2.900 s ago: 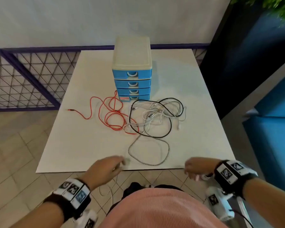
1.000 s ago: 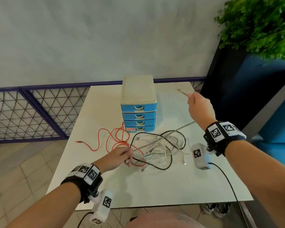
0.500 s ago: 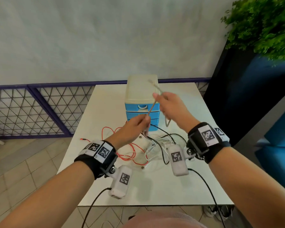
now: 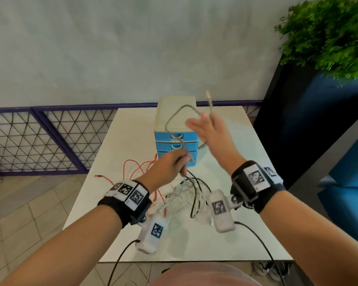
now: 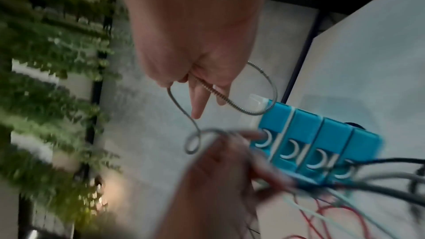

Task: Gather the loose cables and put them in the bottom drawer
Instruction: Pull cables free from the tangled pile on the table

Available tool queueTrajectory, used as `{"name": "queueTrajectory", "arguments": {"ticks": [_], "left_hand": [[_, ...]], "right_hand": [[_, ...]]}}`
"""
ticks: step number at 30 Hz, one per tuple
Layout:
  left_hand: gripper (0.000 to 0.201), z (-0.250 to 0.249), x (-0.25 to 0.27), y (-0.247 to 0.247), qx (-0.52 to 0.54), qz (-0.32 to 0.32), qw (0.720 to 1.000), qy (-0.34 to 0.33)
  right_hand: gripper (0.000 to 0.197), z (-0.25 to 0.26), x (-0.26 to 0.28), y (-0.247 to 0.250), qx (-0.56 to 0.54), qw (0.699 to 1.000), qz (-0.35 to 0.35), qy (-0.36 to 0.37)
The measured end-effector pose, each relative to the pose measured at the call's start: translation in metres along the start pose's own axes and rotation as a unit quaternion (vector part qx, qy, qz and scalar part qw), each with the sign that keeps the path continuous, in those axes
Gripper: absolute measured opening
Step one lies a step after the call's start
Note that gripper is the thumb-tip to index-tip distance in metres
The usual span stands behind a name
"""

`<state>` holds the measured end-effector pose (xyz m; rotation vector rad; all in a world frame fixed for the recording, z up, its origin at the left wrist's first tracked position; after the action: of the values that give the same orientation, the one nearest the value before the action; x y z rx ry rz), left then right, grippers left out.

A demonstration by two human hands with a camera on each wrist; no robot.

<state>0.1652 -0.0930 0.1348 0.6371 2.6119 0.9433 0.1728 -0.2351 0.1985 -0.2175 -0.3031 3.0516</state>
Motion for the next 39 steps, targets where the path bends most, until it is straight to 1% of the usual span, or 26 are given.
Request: {"name": "queueTrajectory", "arguments": {"ticks": [2,3,4,5,6,7,9,12,14,16,17,18,20,21,23,25,29,31,33,34,36,37,39], "left_hand": [[0.022,-0.025,-0.01,0.011,0.002,-0.033,0.999,-0.016],[0.022,-0.033,-0.014,0.016,-0.007,-0.047,0.999,-0.012],[0.021,-0.039,-0.017,0.021,-0.011,-0.06,0.998,-0.011],[0.02,-0.043,-0.019,0.025,-0.001,-0.074,0.997,-0.014],[0.021,-0.046,-0.02,0.03,0.024,-0.093,0.995,-0.02],[0.02,-0.047,-0.022,0.034,0.054,-0.114,0.992,-0.019],[0.018,-0.048,-0.026,0.041,0.088,-0.139,0.986,-0.006],[0.016,-0.052,-0.028,0.047,0.105,-0.136,0.985,-0.012],[0.014,-0.047,-0.027,0.045,0.101,-0.161,0.982,-0.016],[0.015,-0.033,-0.024,0.036,0.106,-0.184,0.977,0.012],[0.02,-0.026,-0.022,0.029,0.116,-0.183,0.976,0.031],[0.025,-0.02,-0.019,0.022,0.133,-0.167,0.976,0.051],[0.033,-0.014,-0.008,0.007,0.181,-0.106,0.976,0.066],[0.032,-0.011,-0.004,0.001,0.192,-0.072,0.977,0.063],[0.024,-0.002,0.001,-0.011,0.134,-0.026,0.99,0.046],[0.013,0.01,0.003,-0.021,0.061,-0.003,0.998,0.034],[0.011,0.031,-0.001,-0.034,0.002,-0.013,0.998,0.054],[0.018,0.037,-0.006,-0.036,-0.046,-0.011,0.997,0.059],[0.023,0.037,-0.009,-0.037,-0.059,-0.015,0.996,0.061],[0.024,0.035,-0.012,-0.036,-0.068,-0.025,0.996,0.056],[0.026,0.028,-0.018,-0.032,-0.104,-0.06,0.992,0.038],[0.027,0.022,-0.02,-0.027,-0.119,-0.077,0.989,0.035],[0.028,0.009,-0.026,-0.014,-0.1,-0.107,0.988,0.042]], "right_hand": [[0.032,-0.014,0.009,-0.007,0.119,0.992,0.037,0.018],[0.036,-0.017,0.013,-0.006,0.186,0.981,0.039,0.033],[0.037,-0.018,0.015,-0.004,0.23,0.971,0.028,0.053],[0.034,-0.018,0.016,-0.001,0.24,0.969,0.02,0.065],[0.03,-0.016,0.018,0.0,0.218,0.973,0.021,0.065],[0.025,-0.015,0.02,0.002,0.173,0.983,0.032,0.054],[0.015,-0.019,0.023,0.003,0.087,0.993,0.074,0.013],[0.013,-0.028,0.021,0.004,0.099,0.99,0.097,-0.014],[0.004,-0.026,0.017,0.004,0.095,0.991,0.093,-0.033],[0.026,-0.023,0.015,0.003,0.059,0.995,0.066,-0.041],[0.032,-0.021,0.014,0.002,0.042,0.997,0.056,-0.043],[0.035,-0.018,0.014,0.001,0.027,0.997,0.052,-0.042],[0.037,-0.013,0.011,0.0,0.012,0.998,0.047,-0.036],[0.037,-0.009,0.009,0.0,0.005,0.998,0.043,-0.033],[0.036,0.0,0.004,0.0,-0.015,0.999,0.038,-0.023],[0.035,0.009,0.0,0.0,-0.038,0.999,0.036,-0.009],[0.035,0.028,-0.005,-0.003,-0.07,0.997,0.032,0.015],[0.035,0.034,-0.006,-0.003,-0.072,0.997,0.026,0.032],[0.034,0.034,-0.008,0.001,-0.022,0.997,0.01,0.069],[0.034,0.032,-0.009,0.004,0.016,0.996,0.001,0.092],[0.034,0.027,-0.008,0.01,0.116,0.985,0.006,0.13],[0.035,0.023,-0.007,0.014,0.19,0.971,0.022,0.141],[0.036,0.009,-0.003,0.023,0.321,0.938,0.061,0.119]]}}
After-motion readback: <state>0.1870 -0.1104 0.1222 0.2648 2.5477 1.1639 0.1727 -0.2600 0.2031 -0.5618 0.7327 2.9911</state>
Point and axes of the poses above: each hand's wrist, its own x-axis away from the middle knuckle, its own y-axis out of the back of the hand, z = x × y, the point moved 2 cm from there along -x, towards the middle knuckle, and after that the axes turned 6 degrees about -x, right-handed, at the moved point
